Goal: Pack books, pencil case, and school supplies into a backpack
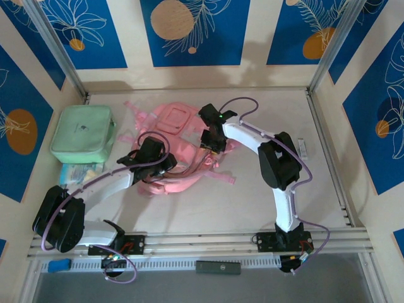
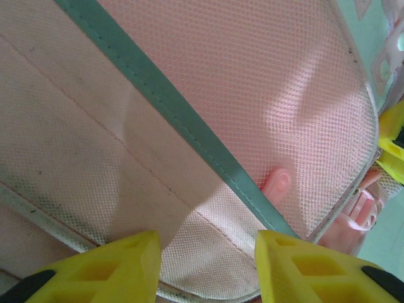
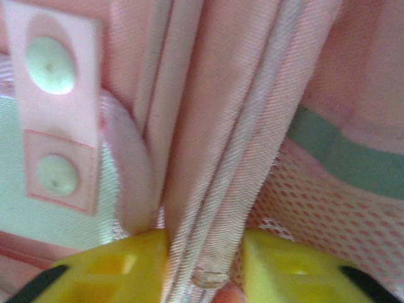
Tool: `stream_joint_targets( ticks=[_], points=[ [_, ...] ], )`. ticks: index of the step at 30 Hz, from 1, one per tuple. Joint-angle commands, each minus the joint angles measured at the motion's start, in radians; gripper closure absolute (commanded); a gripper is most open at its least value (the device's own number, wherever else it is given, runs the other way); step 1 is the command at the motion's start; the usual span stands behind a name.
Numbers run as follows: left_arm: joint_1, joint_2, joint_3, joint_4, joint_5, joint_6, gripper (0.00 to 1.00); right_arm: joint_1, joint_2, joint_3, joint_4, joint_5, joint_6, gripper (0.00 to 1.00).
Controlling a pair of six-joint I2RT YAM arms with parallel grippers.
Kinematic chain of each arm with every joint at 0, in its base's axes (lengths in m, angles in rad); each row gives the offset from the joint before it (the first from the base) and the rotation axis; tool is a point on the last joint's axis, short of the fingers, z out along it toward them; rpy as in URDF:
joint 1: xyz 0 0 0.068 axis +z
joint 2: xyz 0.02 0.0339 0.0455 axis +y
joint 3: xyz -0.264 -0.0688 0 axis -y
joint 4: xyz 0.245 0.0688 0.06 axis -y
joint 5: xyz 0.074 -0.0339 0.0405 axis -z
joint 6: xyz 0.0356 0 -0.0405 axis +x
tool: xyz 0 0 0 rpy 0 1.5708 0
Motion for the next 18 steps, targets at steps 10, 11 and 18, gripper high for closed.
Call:
stream_joint_targets(
  ticks=[10,11,18],
  points=[
    [0.078,0.046,-0.049,0.034,-0.006,0.027,0.56,-0.016,-0.134,-0.142,0.25,-0.108,-0.029,1.0],
    [0.1,0.071,-0.035,0.048,0.009,0.04,0.57,-0.014,-0.162,-0.16,0.265,-0.128,-0.019,1.0],
    [0.217,0.243,0.106,0.198,0.117,0.151,0.59,-0.033,-0.293,-0.305,0.44,-0.281,0.072,1.0]
  ],
)
